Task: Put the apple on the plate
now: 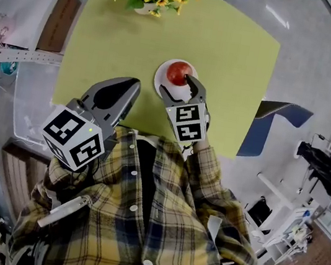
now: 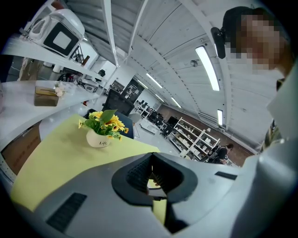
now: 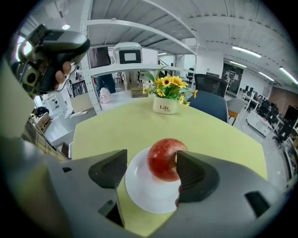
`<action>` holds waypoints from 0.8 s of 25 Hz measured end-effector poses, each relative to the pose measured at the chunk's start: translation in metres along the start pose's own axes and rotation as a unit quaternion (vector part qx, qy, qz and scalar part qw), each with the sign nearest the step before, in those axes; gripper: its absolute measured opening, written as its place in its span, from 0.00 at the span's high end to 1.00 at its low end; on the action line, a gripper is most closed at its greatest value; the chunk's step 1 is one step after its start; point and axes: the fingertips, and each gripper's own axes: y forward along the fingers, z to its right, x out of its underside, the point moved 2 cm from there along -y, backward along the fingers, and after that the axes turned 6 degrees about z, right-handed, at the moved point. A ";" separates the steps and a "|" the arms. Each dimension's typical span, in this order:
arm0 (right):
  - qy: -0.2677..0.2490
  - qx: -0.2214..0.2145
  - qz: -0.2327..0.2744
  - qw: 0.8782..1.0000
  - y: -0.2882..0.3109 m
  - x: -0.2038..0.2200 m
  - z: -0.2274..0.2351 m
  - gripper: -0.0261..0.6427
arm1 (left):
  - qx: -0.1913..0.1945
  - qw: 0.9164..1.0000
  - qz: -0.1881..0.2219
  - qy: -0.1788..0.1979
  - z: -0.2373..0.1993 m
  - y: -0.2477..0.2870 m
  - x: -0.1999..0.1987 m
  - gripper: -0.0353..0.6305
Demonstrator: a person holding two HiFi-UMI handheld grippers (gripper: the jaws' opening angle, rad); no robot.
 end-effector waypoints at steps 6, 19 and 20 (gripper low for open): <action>0.006 -0.023 0.005 1.000 -0.001 -0.004 -0.007 0.47 | 0.006 1.000 0.003 -0.001 0.004 0.002 0.000 0.94; 0.002 -0.043 0.011 0.999 0.000 -0.017 -0.020 0.47 | 0.002 1.000 0.014 -0.004 0.002 -0.004 -0.004 0.94; 0.003 -0.044 0.011 0.999 0.000 -0.017 -0.020 0.47 | 0.002 1.000 0.014 -0.004 0.002 -0.004 -0.004 0.94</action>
